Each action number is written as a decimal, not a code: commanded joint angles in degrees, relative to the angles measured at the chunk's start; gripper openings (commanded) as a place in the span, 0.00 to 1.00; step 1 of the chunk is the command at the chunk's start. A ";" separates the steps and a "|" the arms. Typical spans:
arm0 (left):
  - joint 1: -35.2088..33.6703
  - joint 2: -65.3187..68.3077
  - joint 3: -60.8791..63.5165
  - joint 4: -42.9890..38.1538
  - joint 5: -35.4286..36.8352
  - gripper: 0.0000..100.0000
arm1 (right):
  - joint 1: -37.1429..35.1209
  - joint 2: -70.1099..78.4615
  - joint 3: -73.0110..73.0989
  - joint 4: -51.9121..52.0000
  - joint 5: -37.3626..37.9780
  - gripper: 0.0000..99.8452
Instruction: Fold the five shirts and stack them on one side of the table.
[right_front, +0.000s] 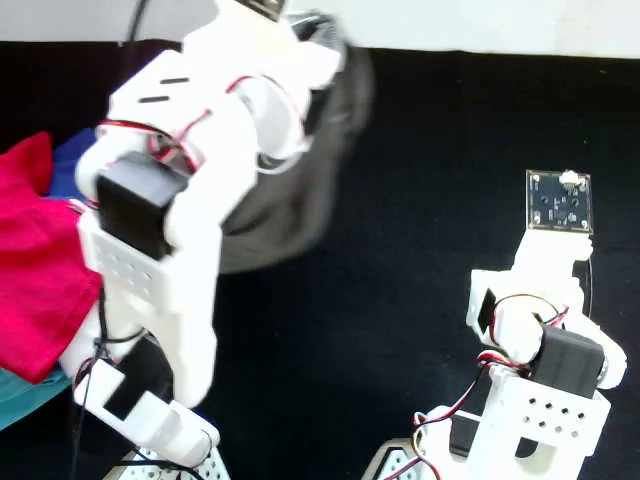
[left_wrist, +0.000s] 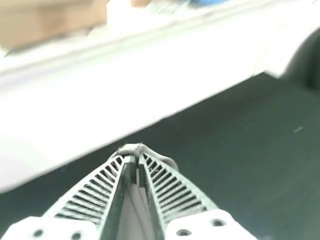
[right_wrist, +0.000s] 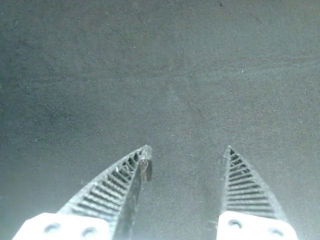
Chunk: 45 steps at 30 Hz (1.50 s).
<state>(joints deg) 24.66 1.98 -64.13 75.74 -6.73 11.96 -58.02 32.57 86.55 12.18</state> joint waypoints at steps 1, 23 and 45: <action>3.91 -2.07 -0.40 -3.78 -0.62 0.01 | -0.31 -0.13 0.22 0.22 -0.35 0.23; -34.42 -2.15 61.76 10.11 -0.53 0.01 | -0.48 0.57 5.93 -3.82 -0.97 0.23; -53.93 -2.51 70.81 13.71 -16.18 0.01 | -21.23 56.75 -31.87 -10.77 -5.27 0.33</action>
<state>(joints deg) -30.64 1.63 8.84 88.31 -22.37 -5.71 -8.53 7.69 76.53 7.43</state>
